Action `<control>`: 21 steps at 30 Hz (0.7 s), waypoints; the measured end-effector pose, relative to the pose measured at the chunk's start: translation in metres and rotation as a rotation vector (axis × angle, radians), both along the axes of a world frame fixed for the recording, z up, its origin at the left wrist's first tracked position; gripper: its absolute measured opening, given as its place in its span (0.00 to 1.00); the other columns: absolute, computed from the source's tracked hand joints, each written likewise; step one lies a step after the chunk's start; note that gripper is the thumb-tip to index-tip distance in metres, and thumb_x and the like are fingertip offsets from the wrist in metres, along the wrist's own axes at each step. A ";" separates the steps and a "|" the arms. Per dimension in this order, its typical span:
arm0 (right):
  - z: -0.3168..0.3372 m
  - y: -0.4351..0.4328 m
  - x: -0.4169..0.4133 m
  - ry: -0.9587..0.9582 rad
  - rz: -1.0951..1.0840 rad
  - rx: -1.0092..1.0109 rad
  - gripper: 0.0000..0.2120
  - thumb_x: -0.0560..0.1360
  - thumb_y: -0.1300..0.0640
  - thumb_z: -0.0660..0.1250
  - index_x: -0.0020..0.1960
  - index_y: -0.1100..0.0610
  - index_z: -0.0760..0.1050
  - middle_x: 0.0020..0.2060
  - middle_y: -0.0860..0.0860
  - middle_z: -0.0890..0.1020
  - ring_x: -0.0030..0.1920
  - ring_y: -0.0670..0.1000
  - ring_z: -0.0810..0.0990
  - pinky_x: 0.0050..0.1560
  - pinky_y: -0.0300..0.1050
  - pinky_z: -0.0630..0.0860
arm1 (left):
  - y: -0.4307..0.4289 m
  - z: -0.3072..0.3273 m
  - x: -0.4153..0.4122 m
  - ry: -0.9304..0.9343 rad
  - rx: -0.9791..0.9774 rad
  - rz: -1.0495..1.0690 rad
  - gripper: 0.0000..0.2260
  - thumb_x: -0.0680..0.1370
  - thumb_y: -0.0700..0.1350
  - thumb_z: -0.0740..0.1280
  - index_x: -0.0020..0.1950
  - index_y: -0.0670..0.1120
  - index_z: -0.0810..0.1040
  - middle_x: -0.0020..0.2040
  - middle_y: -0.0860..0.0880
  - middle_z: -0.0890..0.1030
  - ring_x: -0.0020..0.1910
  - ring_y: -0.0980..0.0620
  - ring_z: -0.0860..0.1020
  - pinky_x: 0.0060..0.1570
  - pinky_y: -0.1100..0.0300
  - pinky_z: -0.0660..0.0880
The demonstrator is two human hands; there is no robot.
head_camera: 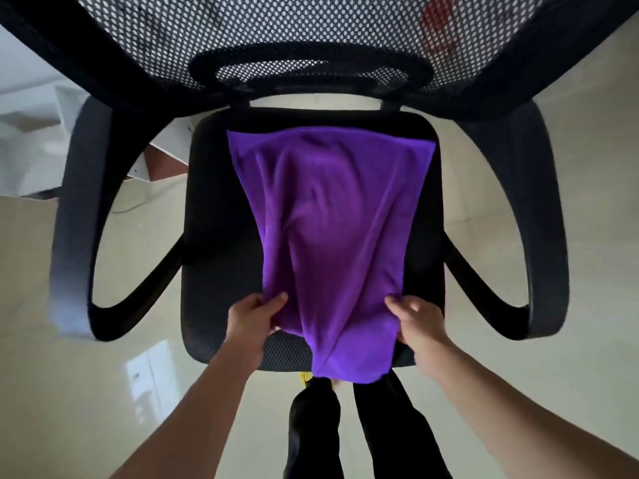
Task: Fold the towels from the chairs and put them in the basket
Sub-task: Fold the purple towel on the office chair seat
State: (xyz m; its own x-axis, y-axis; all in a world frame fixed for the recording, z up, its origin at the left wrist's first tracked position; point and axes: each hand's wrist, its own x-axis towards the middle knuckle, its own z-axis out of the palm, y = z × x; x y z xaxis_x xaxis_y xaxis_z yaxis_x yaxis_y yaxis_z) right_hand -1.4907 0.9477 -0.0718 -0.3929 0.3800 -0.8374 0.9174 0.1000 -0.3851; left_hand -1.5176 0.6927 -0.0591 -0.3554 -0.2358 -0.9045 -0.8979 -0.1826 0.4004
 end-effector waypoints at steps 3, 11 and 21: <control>0.016 0.018 -0.020 0.103 -0.201 0.110 0.11 0.73 0.52 0.71 0.34 0.54 0.75 0.35 0.56 0.75 0.38 0.54 0.73 0.42 0.53 0.74 | -0.031 0.006 -0.005 0.028 -0.136 0.038 0.12 0.69 0.38 0.76 0.32 0.44 0.73 0.36 0.42 0.75 0.38 0.47 0.74 0.38 0.53 0.74; 0.021 0.032 -0.044 0.001 0.340 0.362 0.05 0.73 0.58 0.68 0.41 0.60 0.79 0.40 0.62 0.81 0.45 0.62 0.81 0.41 0.47 0.71 | -0.077 0.014 -0.045 -0.080 -0.518 -0.663 0.14 0.64 0.45 0.79 0.35 0.42 0.75 0.29 0.42 0.76 0.29 0.46 0.75 0.30 0.53 0.76; 0.008 0.022 -0.186 0.281 0.077 0.413 0.20 0.71 0.39 0.69 0.38 0.57 0.76 0.36 0.55 0.81 0.42 0.58 0.78 0.43 0.48 0.72 | -0.035 -0.004 -0.204 0.244 -0.350 -0.356 0.11 0.74 0.53 0.70 0.41 0.49 0.73 0.35 0.48 0.75 0.29 0.52 0.72 0.30 0.63 0.68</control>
